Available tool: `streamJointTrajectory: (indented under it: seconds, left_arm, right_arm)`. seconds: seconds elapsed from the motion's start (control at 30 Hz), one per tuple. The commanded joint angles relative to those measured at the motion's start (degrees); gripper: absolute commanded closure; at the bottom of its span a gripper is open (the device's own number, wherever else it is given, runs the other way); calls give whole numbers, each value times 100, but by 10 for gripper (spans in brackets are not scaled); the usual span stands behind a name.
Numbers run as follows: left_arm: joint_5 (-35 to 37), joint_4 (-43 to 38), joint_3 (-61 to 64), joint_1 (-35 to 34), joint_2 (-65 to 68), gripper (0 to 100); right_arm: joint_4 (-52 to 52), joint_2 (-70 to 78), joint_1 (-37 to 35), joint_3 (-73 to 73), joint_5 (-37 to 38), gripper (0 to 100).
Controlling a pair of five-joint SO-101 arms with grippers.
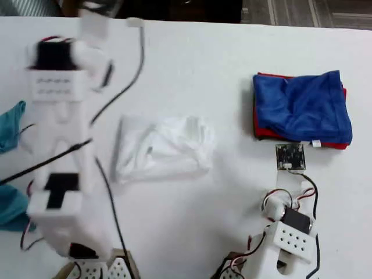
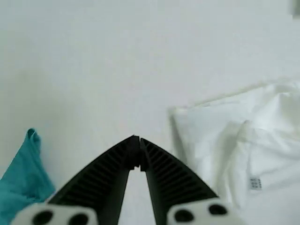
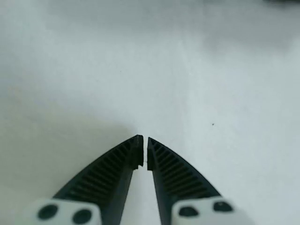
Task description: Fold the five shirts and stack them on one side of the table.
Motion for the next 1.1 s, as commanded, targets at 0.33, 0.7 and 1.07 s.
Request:
streamJointTrajectory:
  seconds: [0.33,0.7,1.07]
  left_arm:
    - [-993,-2514,7811,-2840,-4448,973]
    - [-1029,-4325,10844,-4659,-5108,973]
    - [-985,-4738,11547,-4668,-5152,973]
  right_arm:
    - [884,2299,-2914,-3886,-668,977]
    - [1982,6431,-5015,-8202,-1116,977]
    - [2580,9376,-6264,-11455,-1125,977]
